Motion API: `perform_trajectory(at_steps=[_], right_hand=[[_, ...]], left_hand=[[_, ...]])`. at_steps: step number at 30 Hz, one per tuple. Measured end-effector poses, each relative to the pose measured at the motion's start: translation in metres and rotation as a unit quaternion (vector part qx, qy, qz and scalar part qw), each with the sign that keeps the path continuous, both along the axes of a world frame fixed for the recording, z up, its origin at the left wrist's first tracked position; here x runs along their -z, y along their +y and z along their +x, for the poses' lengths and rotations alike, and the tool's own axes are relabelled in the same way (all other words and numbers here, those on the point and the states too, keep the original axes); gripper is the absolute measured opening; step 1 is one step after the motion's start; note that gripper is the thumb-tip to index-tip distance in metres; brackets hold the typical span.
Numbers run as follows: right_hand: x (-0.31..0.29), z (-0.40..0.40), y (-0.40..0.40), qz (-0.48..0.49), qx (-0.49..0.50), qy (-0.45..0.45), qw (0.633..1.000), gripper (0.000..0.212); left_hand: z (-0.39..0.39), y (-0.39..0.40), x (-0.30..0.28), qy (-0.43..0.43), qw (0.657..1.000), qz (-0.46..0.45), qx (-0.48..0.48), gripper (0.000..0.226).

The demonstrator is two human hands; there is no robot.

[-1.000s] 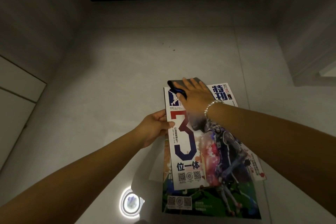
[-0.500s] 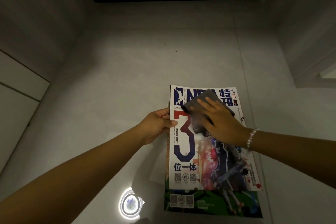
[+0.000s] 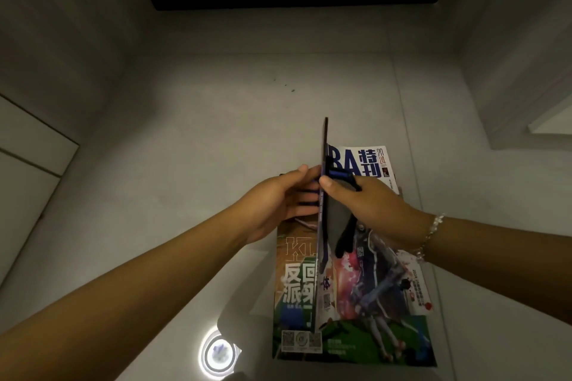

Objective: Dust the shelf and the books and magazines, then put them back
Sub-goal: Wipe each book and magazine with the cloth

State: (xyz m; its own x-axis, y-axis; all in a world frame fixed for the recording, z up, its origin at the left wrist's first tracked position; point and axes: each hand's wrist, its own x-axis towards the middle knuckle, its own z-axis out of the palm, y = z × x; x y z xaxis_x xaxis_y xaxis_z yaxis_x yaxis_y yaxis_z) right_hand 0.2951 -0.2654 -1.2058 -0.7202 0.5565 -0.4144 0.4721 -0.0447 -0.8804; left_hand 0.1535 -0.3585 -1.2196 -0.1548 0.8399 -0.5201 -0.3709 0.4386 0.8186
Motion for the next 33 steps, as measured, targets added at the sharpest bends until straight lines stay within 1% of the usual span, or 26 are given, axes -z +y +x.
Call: perform_trajectory(at_steps=[2, 5, 7, 9, 11, 13, 15, 18, 20, 23, 25, 28, 31, 33], right_hand=[[-0.001, 0.003, 0.005, -0.008, 0.025, 0.024, 0.999, 0.013], [-0.003, 0.007, 0.015, -0.019, 0.06, 0.022, 0.998, 0.016], [-0.01, 0.01, 0.02, -0.05, 0.076, 0.024, 0.996, 0.015], [-0.018, 0.014, 0.025, -0.081, 0.082, 0.03, 0.993, 0.016], [-0.027, 0.016, 0.03, -0.116, 0.086, 0.044, 0.989, 0.021], [-0.038, 0.016, 0.035, -0.163, 0.077, 0.066, 0.981, 0.026], [-0.05, 0.017, 0.04, -0.211, 0.056, 0.09, 0.972, 0.03], [-0.063, 0.019, 0.048, -0.253, 0.034, 0.116, 0.96, 0.024], [-0.064, 0.02, 0.054, -0.265, 0.048, 0.125, 0.955, 0.023], [-0.053, 0.025, 0.066, -0.25, 0.08, 0.126, 0.957, 0.023], [-0.04, 0.029, 0.075, -0.205, 0.117, 0.11, 0.966, 0.016], [-0.014, 0.039, 0.084, -0.137, 0.146, 0.051, 0.978, 0.009], [0.006, 0.049, 0.088, -0.093, 0.129, -0.016, 0.987, 0.008], [0.012, 0.052, 0.092, -0.075, 0.13, -0.036, 0.988, 0.008]], left_hand=[[0.003, 0.004, -0.002, 0.005, 1.0, 0.006, 0.005, 0.041], [0.008, 0.01, -0.003, -0.004, 1.0, 0.014, -0.01, 0.037], [0.009, 0.012, -0.003, -0.008, 0.999, 0.024, -0.034, 0.035], [0.01, 0.013, -0.002, 0.021, 0.997, 0.023, -0.066, 0.029], [0.008, 0.012, 0.002, 0.042, 0.994, 0.002, -0.097, 0.024], [0.005, 0.009, 0.006, 0.016, 0.992, -0.026, -0.119, 0.025], [0.003, 0.006, 0.008, -0.013, 0.992, -0.044, -0.117, 0.027], [-0.001, 0.003, 0.012, -0.032, 0.992, -0.032, -0.118, 0.04], [-0.004, 0.001, 0.014, -0.041, 0.991, -0.025, -0.124, 0.041], [-0.013, -0.005, 0.02, -0.048, 0.99, -0.033, -0.13, 0.037], [-0.019, -0.01, 0.028, -0.025, 0.989, -0.043, -0.14, 0.039], [-0.021, -0.017, 0.038, 0.052, 0.985, -0.057, -0.151, 0.032], [-0.013, -0.02, 0.046, 0.076, 0.981, -0.07, -0.161, 0.033], [-0.008, -0.02, 0.053, 0.093, 0.977, -0.085, -0.173, 0.036]])
